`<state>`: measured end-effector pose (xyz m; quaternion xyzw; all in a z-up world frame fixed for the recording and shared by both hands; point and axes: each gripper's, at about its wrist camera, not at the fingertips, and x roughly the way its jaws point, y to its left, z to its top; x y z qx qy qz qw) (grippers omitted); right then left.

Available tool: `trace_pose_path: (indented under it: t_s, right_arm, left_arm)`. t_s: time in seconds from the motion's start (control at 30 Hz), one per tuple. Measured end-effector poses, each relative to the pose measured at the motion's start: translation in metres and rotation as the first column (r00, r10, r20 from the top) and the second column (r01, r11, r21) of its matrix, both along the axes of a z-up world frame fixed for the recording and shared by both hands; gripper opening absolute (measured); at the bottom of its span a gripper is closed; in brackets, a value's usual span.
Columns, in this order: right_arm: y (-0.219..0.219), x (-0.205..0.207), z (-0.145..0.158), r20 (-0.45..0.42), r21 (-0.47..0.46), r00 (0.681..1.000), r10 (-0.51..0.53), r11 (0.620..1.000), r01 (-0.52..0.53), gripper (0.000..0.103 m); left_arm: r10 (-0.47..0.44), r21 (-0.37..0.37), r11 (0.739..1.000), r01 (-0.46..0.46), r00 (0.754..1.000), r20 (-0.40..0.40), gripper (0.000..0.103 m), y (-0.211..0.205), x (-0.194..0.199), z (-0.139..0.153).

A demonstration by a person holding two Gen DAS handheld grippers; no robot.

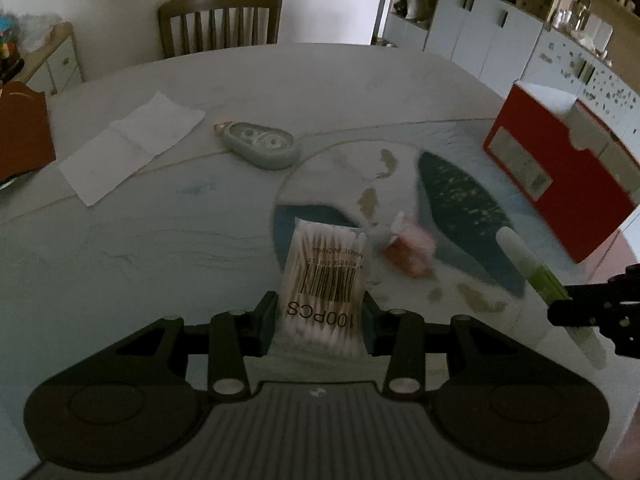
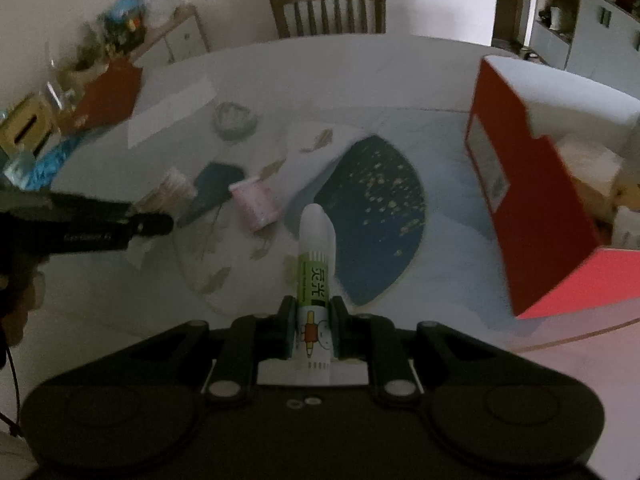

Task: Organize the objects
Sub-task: 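Grasp the cotton swab pack with the left tool while the right tool grasps the white-green tube, then carry the swab pack and tube with both tools over the red shoebox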

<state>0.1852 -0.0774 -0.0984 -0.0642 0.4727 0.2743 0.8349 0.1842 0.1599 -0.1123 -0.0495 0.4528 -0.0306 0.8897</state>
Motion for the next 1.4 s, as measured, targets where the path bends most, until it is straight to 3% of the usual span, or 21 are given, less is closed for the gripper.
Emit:
trace_pose_path:
  t_s: [0.13,0.57,1.4]
  right_arm:
    - [-0.018,0.003,0.015,0.033,0.032,0.999,-0.015,0.999,0.014,0.016]
    - [-0.088,0.034,0.057,0.107,0.098,0.992,-0.067,0.994,0.057,0.016]
    - [-0.222,0.096,0.063,0.138,0.132,0.977,-0.165,0.980,0.147,0.016]
  left_arm:
    - [0.007,-0.038,0.999,-0.007,1.000,-0.001,0.040,-0.012,-0.004,0.011]
    - [-0.057,-0.054,0.997,0.061,0.996,0.068,0.040,-0.088,0.011,0.059]
    - [-0.238,-0.005,0.971,0.241,0.963,0.128,0.040,-0.267,0.074,0.087]
